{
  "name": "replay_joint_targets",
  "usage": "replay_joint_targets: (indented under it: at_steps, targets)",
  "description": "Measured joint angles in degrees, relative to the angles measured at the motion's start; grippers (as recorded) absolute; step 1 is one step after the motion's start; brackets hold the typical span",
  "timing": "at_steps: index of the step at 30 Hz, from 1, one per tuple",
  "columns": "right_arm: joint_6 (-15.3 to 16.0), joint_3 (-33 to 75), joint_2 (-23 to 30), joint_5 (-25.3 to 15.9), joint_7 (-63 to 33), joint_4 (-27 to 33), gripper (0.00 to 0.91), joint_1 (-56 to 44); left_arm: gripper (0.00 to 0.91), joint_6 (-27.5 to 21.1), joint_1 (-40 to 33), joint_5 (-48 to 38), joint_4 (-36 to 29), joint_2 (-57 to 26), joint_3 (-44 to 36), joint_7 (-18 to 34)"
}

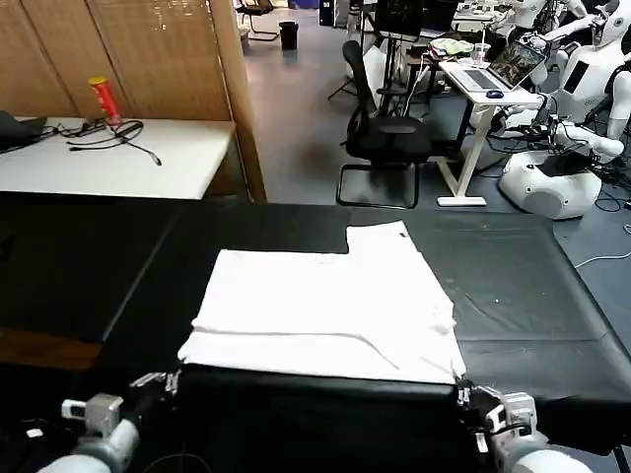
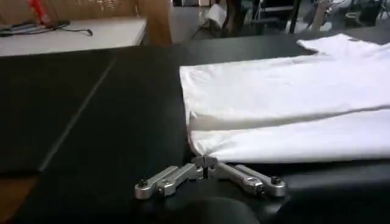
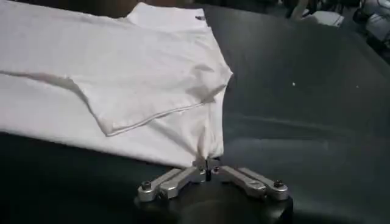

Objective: Fold and organize the clothes.

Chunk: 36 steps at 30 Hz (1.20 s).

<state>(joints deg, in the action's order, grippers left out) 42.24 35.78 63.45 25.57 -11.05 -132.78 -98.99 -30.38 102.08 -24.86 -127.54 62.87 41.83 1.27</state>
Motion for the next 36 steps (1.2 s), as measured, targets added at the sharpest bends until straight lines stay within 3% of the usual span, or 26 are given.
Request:
replay_joint_targets:
  at_steps: [10,16,19,25,36]
  targets:
    - [-0.04,2.66,-1.12,1.18,0.44,-5.78,0.878,-1.34,0.878,-4.37,2.72,0.48,-5.16,1.23,2.89,-0.80]
    - [-0.65,1.38,-2.27,4.54,-0.08,-3.44,0.878,5.87,0.878,0.00,-2.47,-3.85,-6.70,1.54,2.90,3.63]
    - [-2.97,-0.88,-2.74,6.23,-1.06,1.79,0.878,14.20,0.878,0.88,-8.95,-9.41,-3.95,1.12,1.46,7.47]
    - [-4.32,-7.37,-1.90,6.89,-1.25,14.36,0.878,31.51,0.878,-1.50,-24.58,-20.07,6.06,-0.70,-3.54,12.65]
    - [-3.91,-17.61,3.65,3.67,-0.89,40.00,0.878,55.35,0.878,-7.81,-48.53,-25.31,27.38,-5.00,-14.68,9.99]
